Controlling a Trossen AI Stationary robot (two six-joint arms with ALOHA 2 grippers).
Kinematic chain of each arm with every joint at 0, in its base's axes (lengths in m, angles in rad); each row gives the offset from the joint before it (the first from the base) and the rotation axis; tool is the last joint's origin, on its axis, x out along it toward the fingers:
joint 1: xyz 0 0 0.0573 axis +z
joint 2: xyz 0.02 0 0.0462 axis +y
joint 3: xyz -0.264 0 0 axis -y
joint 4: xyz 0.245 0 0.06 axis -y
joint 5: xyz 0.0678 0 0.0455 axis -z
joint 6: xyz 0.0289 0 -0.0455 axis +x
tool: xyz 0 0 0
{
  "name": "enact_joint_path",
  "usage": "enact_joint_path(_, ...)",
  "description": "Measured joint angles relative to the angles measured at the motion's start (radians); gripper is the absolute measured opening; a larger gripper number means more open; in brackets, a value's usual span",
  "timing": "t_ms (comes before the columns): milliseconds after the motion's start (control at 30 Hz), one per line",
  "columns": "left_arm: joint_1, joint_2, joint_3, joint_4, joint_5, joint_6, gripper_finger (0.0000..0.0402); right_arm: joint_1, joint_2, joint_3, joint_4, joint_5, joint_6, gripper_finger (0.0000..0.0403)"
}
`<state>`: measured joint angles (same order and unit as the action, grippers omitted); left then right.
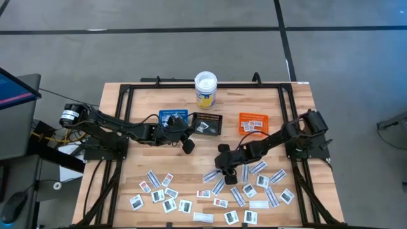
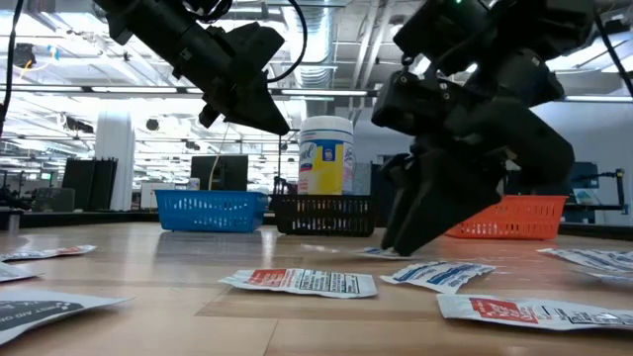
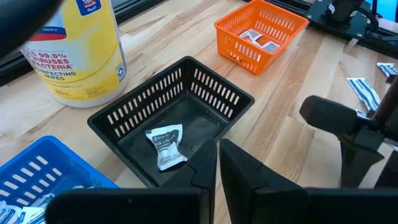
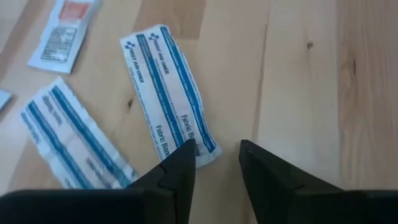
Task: Pick & Place First Aid Supplies
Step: Put the blue bandage into the blue bin
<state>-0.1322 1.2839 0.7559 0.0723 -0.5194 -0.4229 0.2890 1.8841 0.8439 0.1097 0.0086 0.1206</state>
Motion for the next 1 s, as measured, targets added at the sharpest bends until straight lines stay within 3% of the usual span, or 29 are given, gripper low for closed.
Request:
enact_joint_path(167, 0.000, 0.000, 0.000, 0.000, 0.000, 0.000, 0.0021, -0.007, 0.025, 0.003, 0.012, -0.003, -0.047, 0.0101)
enact_joint_path(400, 0.000, 0.000, 0.000, 0.000, 0.000, 0.000, 0.0021, -0.027, 0.016, 0.002, -0.001, -0.009, -0.072, 0.0011)
enact_joint_path(700, 0.000, 0.000, 0.000, 0.001, 0.000, 0.000, 0.0021, -0.054, -0.133, -0.009, -0.081, 0.002, -0.188, 0.0002)
enact_joint_path(900, 0.000, 0.000, 0.000, 0.009, 0.001, -0.007, 0.0021, -0.067, -0.274, -0.006, -0.184, 0.260, -0.238, 0.0001)
enact_joint_path(1000, 0.000, 0.000, 0.000, 0.014, 0.051, -0.004, 0.0021, -0.068, -0.315, -0.004, -0.217, 0.393, -0.321, 0.0002)
